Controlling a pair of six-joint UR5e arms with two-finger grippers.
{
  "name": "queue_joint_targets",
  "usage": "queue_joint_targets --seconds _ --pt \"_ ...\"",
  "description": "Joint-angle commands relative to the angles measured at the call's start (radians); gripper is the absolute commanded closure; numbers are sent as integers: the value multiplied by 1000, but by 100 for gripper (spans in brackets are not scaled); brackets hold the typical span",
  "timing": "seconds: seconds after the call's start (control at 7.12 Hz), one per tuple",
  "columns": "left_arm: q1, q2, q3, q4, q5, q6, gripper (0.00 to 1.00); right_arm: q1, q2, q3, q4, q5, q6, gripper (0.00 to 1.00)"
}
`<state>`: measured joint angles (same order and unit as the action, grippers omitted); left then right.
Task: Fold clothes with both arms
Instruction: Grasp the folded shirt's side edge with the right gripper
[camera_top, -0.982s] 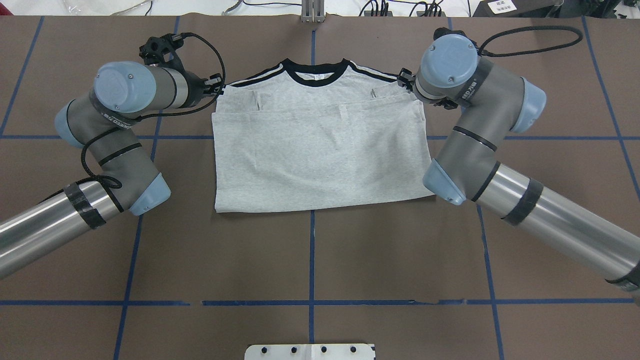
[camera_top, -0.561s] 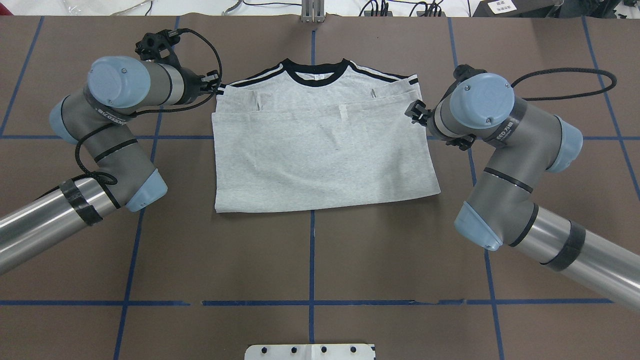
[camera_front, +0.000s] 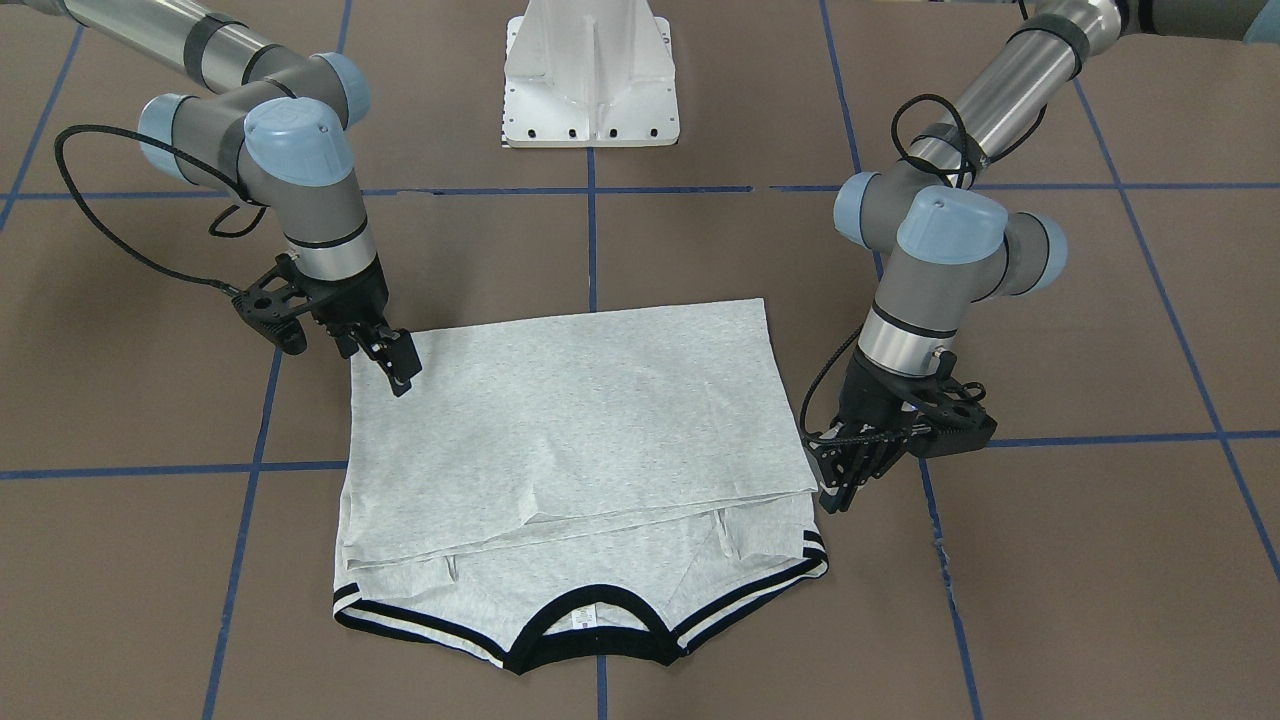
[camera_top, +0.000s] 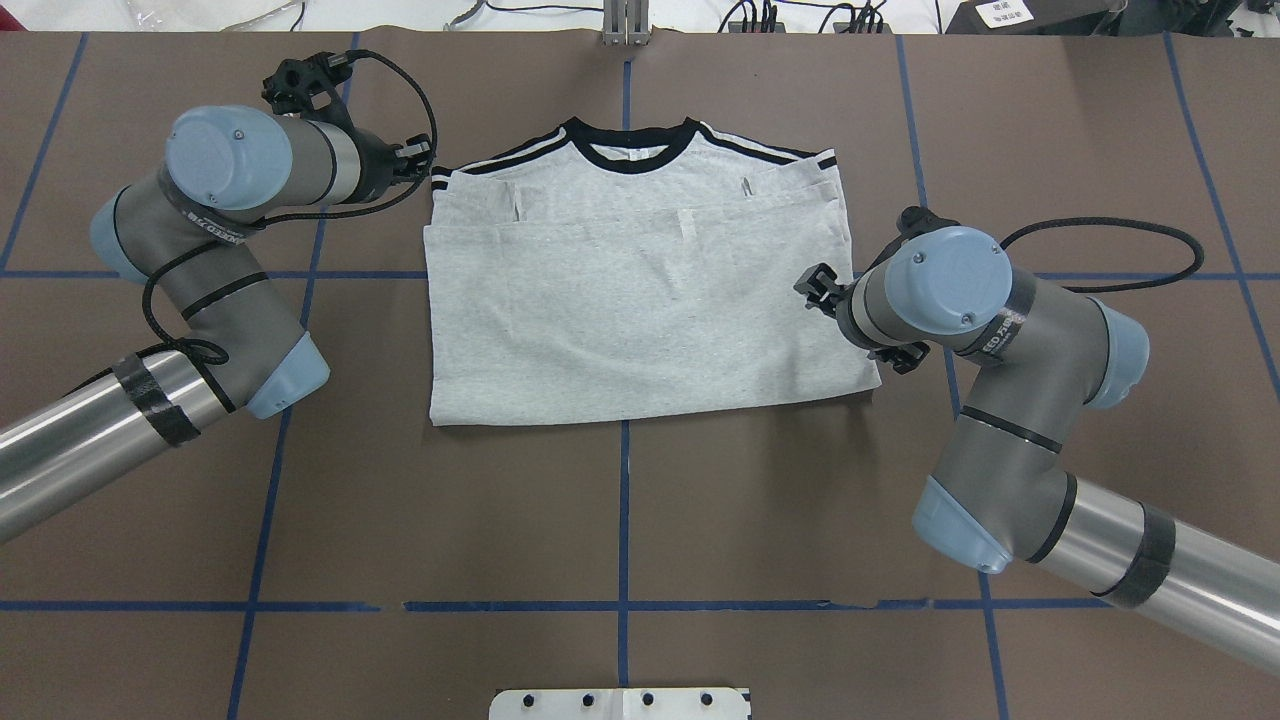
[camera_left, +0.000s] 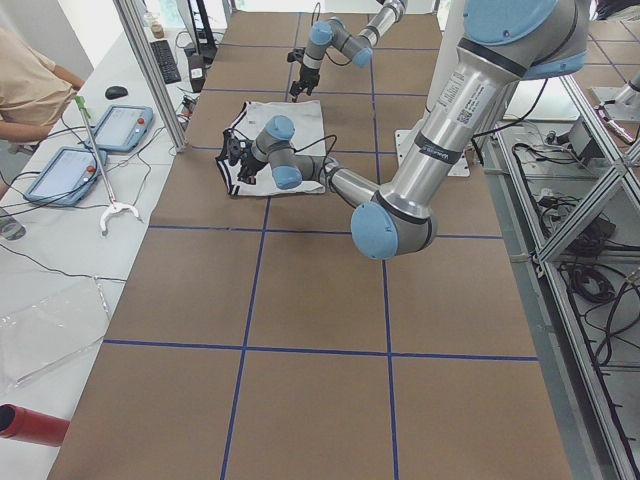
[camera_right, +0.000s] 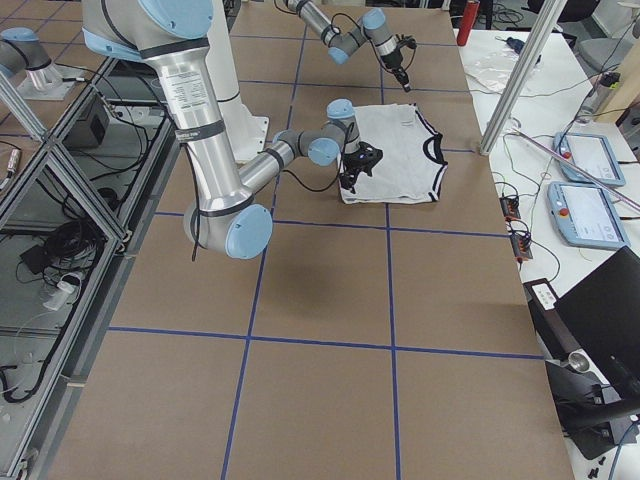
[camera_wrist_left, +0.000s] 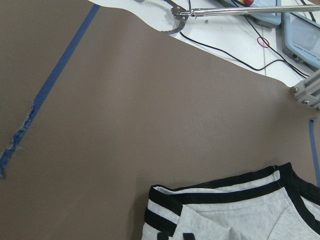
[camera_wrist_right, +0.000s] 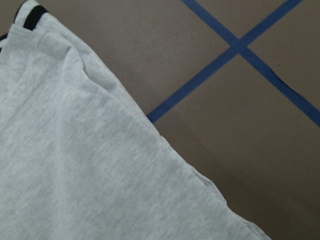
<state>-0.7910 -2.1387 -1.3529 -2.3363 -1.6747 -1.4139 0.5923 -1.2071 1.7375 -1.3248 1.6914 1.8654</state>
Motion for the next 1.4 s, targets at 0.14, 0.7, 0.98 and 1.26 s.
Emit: queue_joint_targets --seconds 0.14,0.7,0.98,1.26 --pt "-1 0 0 0 -28 0 77 -28 -80 53 18 -4 38 0" --pt "-1 2 -2 2 -28 1 77 -37 -97 40 13 -1 40 32" --pt "-5 0 -2 2 -28 1 77 -35 -98 45 13 1 83 94" --pt "-7 0 -2 2 -28 1 77 -35 -100 53 7 14 83 100"
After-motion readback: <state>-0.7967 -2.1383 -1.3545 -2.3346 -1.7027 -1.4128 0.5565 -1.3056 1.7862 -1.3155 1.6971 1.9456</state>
